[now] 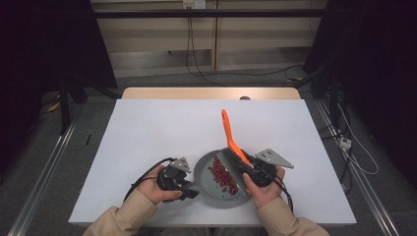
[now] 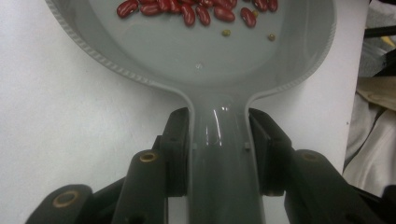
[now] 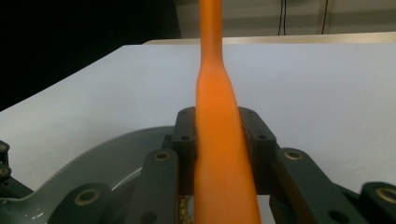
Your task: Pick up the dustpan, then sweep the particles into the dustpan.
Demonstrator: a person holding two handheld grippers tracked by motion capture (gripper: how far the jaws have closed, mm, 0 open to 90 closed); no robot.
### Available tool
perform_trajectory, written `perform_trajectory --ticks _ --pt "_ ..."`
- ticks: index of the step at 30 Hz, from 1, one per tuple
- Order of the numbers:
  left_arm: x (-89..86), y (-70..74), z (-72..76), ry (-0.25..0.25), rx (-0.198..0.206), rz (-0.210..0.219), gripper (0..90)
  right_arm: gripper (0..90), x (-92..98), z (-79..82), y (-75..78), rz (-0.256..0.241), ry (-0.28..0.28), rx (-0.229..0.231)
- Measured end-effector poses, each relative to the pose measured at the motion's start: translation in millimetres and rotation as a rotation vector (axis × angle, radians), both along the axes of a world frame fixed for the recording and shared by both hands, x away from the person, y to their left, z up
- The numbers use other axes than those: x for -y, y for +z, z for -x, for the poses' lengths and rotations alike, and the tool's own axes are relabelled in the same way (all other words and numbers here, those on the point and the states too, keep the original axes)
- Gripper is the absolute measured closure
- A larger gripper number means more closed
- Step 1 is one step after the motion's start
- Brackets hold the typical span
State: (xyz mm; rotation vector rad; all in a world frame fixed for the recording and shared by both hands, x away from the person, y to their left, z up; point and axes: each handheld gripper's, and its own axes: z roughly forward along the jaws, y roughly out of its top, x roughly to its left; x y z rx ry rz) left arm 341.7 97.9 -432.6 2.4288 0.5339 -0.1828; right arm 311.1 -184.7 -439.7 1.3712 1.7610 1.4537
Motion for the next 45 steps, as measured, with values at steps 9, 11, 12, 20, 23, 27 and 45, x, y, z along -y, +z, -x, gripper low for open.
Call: perform_trajectory --ticks 9,11,12,20,23,27,45 --pt "9.2 2.8 3.6 -0.017 0.072 -0.031 57.8 71.2 31.8 -8.7 12.0 0.022 -0.057 0.033" --pt "10.1 -0.7 4.0 -0.015 0.073 -0.03 62.5 71.1 38.1 -9.1 9.3 0.032 -0.065 0.027" --pt "9.1 -1.1 3.7 -0.022 0.077 -0.03 62.8 71.1 41.1 -9.9 8.0 0.039 -0.068 0.02" --pt "-5.2 -6.0 8.1 0.013 0.16 0.039 63.3 71.1 49.4 -14.1 7.1 0.062 -0.072 0.02" --pt "-14.6 -3.1 6.3 0.054 0.173 0.094 63.2 71.1 50.6 -17.4 7.7 0.054 -0.069 0.015" --pt "-27.8 1.9 1.4 0.132 0.175 0.11 63.2 71.1 52.8 -23.1 7.5 0.099 -0.066 0.015" --pt "-94.9 6.1 -26.7 0.438 0.199 0.127 63.1 71.1 76.8 -32.2 7.0 0.113 -0.12 0.002"
